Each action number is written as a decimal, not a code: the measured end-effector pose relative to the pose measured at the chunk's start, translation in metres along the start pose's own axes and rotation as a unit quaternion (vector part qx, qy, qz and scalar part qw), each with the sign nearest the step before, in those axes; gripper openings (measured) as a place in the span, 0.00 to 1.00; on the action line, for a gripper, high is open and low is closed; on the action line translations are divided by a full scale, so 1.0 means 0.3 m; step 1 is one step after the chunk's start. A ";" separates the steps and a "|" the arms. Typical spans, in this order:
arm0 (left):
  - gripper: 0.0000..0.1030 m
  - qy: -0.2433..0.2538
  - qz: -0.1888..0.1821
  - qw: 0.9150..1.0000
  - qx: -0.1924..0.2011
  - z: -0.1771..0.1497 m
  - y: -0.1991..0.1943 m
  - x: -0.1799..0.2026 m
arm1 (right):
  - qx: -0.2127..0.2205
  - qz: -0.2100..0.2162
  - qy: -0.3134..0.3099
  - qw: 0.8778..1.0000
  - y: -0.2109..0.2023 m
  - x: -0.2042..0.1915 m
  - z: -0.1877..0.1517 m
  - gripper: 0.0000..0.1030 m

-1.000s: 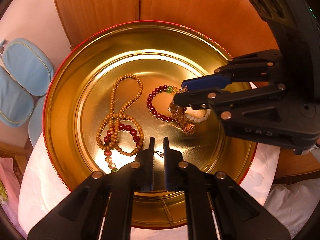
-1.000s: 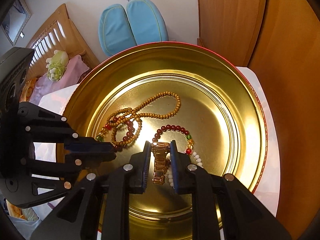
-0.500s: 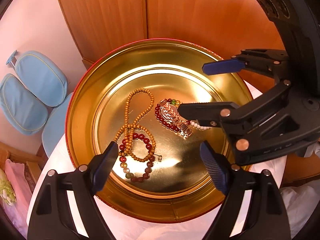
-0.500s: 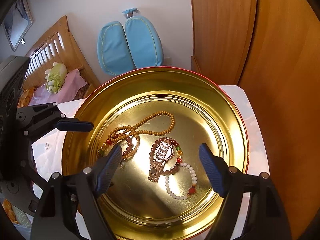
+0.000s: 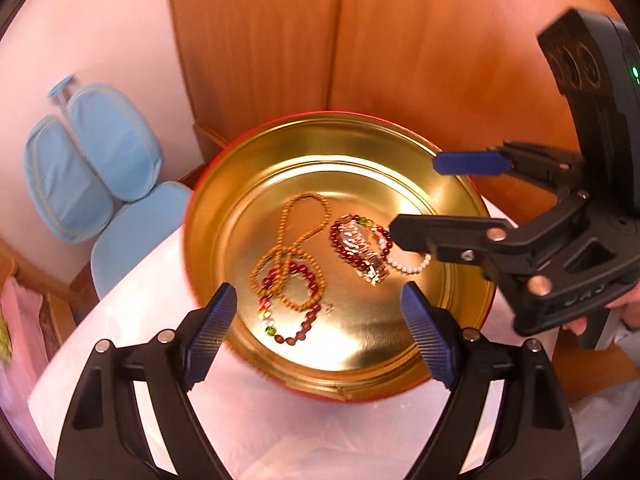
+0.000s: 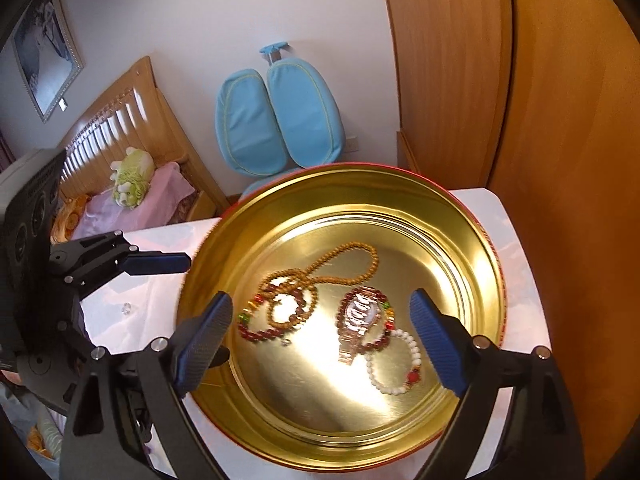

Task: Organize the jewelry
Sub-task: 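Withdraw both open tools from the tin back over the table, then grasp the small gold charm with the right tool while the left grasps a silver hoop ring, then carry the gold charm and silver hoop over the red tin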

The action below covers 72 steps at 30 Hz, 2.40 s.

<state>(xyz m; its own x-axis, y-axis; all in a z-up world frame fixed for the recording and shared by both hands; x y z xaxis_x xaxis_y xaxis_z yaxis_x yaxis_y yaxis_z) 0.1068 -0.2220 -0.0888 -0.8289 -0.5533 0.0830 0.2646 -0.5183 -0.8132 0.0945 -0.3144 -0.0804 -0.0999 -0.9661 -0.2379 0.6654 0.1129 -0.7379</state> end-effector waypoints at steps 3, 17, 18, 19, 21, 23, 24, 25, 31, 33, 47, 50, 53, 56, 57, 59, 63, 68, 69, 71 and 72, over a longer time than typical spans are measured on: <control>0.80 -0.017 0.020 1.000 0.012 -0.016 -0.064 -0.051 | 0.015 0.030 -0.007 0.999 -0.019 -0.068 0.027 0.89; 0.80 -0.172 0.127 0.976 0.038 -0.370 -0.372 -0.393 | 0.003 0.171 -0.124 0.977 0.047 -0.512 0.022 0.90; 0.80 -0.184 0.129 0.974 0.036 -0.403 -0.377 -0.412 | -0.003 0.178 -0.133 0.975 0.059 -0.541 0.013 0.90; 0.80 -0.193 0.131 0.972 0.034 -0.433 -0.390 -0.428 | -0.010 0.184 -0.142 0.973 0.073 -0.569 0.003 0.90; 0.80 -0.206 0.137 0.968 0.030 -0.486 -0.389 -0.462 | -0.023 0.192 -0.159 0.968 0.097 -0.619 -0.025 0.90; 0.80 -0.211 0.140 0.967 0.026 -0.540 -0.379 -0.481 | -0.039 0.197 -0.173 0.964 0.132 -0.662 -0.054 0.90; 0.80 -0.210 0.140 0.967 0.024 -0.560 -0.367 -0.482 | -0.050 0.200 -0.180 0.962 0.154 -0.681 -0.072 0.90; 0.80 -0.208 0.139 0.968 0.021 -0.581 -0.354 -0.487 | -0.059 0.200 -0.186 0.960 0.176 -0.699 -0.091 0.90; 0.80 -0.182 0.136 0.974 -0.001 -0.661 -0.268 -0.520 | -0.097 0.193 -0.224 0.950 0.295 -0.749 -0.207 0.90; 0.80 -0.180 0.126 0.975 0.000 -0.677 -0.239 -0.540 | -0.115 0.188 -0.242 0.945 0.333 -0.757 -0.259 0.90; 0.80 -0.145 0.108 0.983 0.015 -0.670 -0.092 -0.601 | -0.140 0.182 -0.294 0.928 0.424 -0.753 -0.445 0.62; 0.69 -0.115 0.115 0.987 0.020 -0.667 -0.087 -0.585 | -0.120 0.167 -0.328 0.922 0.411 -0.760 -0.470 0.20; 0.25 -0.112 0.121 0.986 0.033 -0.665 -0.104 -0.590 | -0.125 0.186 -0.329 0.917 0.393 -0.760 -0.491 0.08; 0.19 -0.143 0.105 0.983 0.036 -0.671 -0.119 -0.610 | -0.135 0.189 -0.309 0.922 0.390 -0.744 -0.483 0.08; 0.19 -0.147 0.108 0.983 0.036 -0.673 -0.124 -0.612 | -0.132 0.189 -0.305 0.924 0.392 -0.744 -0.472 0.08; 0.18 -0.147 0.104 0.983 0.036 -0.674 -0.137 -0.600 | -0.124 0.190 -0.300 0.927 0.375 -0.743 -0.455 0.08; 0.18 -0.144 0.112 0.982 0.046 -0.663 -0.183 -0.558 | -0.103 0.194 -0.285 0.933 0.337 -0.746 -0.404 0.08; 0.18 -0.137 0.113 0.982 0.069 -0.600 -0.249 -0.490 | -0.062 0.195 -0.256 0.945 0.229 -0.703 -0.321 0.08; 0.18 -0.137 0.110 0.982 0.073 -0.582 -0.260 -0.476 | -0.051 0.193 -0.252 0.947 0.196 -0.685 -0.303 0.08; 0.18 -0.135 0.109 0.982 0.082 -0.540 -0.281 -0.442 | -0.027 0.187 -0.243 0.952 0.140 -0.646 -0.257 0.08; 0.18 -0.133 0.105 0.982 0.084 -0.516 -0.289 -0.426 | -0.019 0.184 -0.238 0.954 0.118 -0.630 -0.243 0.08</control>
<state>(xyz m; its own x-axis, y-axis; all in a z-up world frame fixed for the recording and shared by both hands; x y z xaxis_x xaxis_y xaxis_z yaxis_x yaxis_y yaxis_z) 0.1134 -0.0055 -0.1179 -0.5951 -0.7987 0.0896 0.5124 -0.4630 -0.7233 0.0831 -0.1109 -0.1077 0.4876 -0.8546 -0.1786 0.5627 0.4640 -0.6841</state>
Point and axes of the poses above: each gripper's, at about its wrist camera, not at the fingertips, and y roughly the way its jaws point, x to its right, z to its top, the point moved 6 cm from there along y, roughly the way its jaws point, and after that the axes turned 2 degrees about x, right-handed, at the moved point
